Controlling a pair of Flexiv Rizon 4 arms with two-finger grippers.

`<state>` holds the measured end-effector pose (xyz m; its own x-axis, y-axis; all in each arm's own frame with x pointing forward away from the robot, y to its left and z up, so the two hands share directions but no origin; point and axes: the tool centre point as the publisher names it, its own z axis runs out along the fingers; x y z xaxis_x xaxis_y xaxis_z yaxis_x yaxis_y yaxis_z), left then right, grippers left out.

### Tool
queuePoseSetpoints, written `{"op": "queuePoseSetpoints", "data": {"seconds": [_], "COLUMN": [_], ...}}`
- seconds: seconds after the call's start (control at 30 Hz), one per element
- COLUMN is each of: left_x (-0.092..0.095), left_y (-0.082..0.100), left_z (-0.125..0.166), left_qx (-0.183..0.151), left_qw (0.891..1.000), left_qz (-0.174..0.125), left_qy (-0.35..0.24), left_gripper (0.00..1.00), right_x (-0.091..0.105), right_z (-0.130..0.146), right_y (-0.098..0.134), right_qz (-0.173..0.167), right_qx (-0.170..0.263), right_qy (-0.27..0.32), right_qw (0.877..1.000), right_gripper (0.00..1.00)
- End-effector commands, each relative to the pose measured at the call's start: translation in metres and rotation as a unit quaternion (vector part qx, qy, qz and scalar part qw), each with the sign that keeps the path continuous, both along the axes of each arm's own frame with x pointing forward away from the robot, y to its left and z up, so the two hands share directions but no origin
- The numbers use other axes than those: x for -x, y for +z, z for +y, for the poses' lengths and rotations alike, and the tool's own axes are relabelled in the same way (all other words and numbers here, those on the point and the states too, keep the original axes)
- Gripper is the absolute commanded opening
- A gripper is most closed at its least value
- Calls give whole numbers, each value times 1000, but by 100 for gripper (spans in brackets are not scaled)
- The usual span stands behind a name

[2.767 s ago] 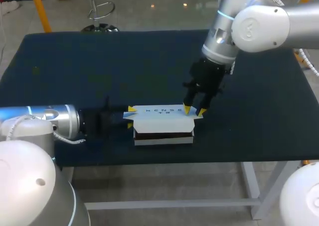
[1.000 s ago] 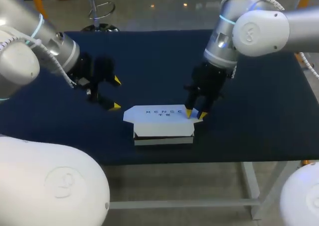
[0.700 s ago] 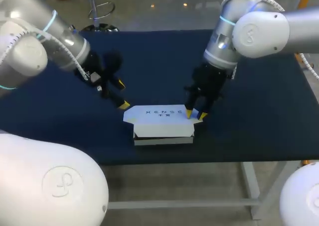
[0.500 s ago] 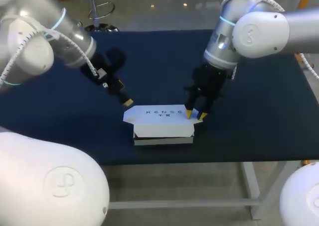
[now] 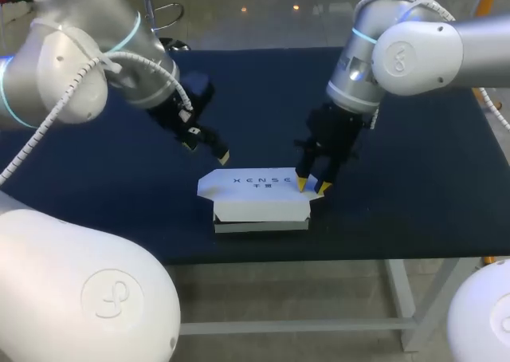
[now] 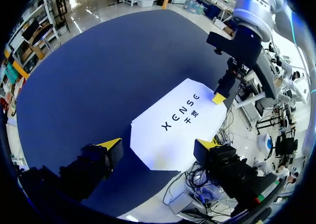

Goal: Assemble the packaging by folding the flat box into shape, placing the metal phone stand inside, and closing the box properly

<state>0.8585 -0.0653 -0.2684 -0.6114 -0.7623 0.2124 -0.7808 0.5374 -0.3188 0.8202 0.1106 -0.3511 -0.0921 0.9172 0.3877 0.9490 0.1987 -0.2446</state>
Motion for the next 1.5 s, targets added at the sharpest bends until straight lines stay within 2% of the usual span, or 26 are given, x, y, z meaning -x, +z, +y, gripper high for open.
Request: {"op": "queuePoseSetpoints", "data": {"seconds": [0.03, 0.4, 0.43, 0.47, 0.5, 0.57, 0.6, 0.63, 0.7, 0.73, 0.87, 1.0, 1.1, 1.2, 1.3, 1.4, 1.5], "left_x": [-5, -5, -7, -11, -10, -7, -2, 1, 8, 10, 17, 19, 21, 21, 20, 20, 23], "left_y": [-4, -4, -6, -8, -11, -16, -18, -19, -22, -22, -28, -36, -41, -46, -51, -57, -61], "left_z": [-6, -6, -7, -9, -10, -13, -15, -16, -20, -21, -23, -25, -26, -27, -27, -27, -26], "left_qx": [-54, -54, -52, -51, -47, -46, -44, -41, -42, -37, -39, -42, -43, -46, -41, -39, -36], "left_qw": [902, 902, 893, 874, 875, 860, 865, 859, 859, 854, 856, 854, 855, 862, 868, 873, 876], "left_qz": [229, 229, 247, 280, 285, 305, 308, 315, 314, 320, 326, 333, 329, 318, 310, 306, 300], "left_qy": [361, 361, 373, 394, 389, 407, 394, 402, 402, 408, 400, 397, 397, 391, 387, 379, 375], "left_gripper": [100, 100, 100, 100, 100, 100, 100, 100, 100, 100, 90, 87, 88, 83, 83, 72, 75], "right_x": [1, 1, 1, 1, 1, 1, 1, 1, 1, 1, 0, 0, 0, 0, 1, 1, 1], "right_z": [-1, -2, -1, -1, -1, -1, -1, -1, -1, -1, 0, 0, 0, 0, 0, 0, 0], "right_y": [-1, -1, 0, 0, 0, 0, 0, 0, 0, -1, -2, -3, -3, -3, -3, -3, -3], "right_qz": [0, -4, -4, -5, -5, -5, -5, -5, -4, -4, -3, -2, -3, -3, -3, -3, -3], "right_qx": [-2, -1, -1, -2, -2, -2, -2, -2, -2, -2, -3, -4, -4, -5, -5, -6, -6], "right_qy": [0, 0, -1, -1, -1, -1, -1, -1, 0, 0, 0, 0, 0, 0, 1, 1, 0], "right_qw": [1000, 1000, 1000, 1000, 1000, 1000, 1000, 1000, 1000, 1000, 1000, 1000, 1000, 1000, 1000, 1000, 1000], "right_gripper": [45, 45, 45, 45, 45, 45, 45, 45, 45, 45, 45, 45, 45, 45, 45, 45, 45]}}
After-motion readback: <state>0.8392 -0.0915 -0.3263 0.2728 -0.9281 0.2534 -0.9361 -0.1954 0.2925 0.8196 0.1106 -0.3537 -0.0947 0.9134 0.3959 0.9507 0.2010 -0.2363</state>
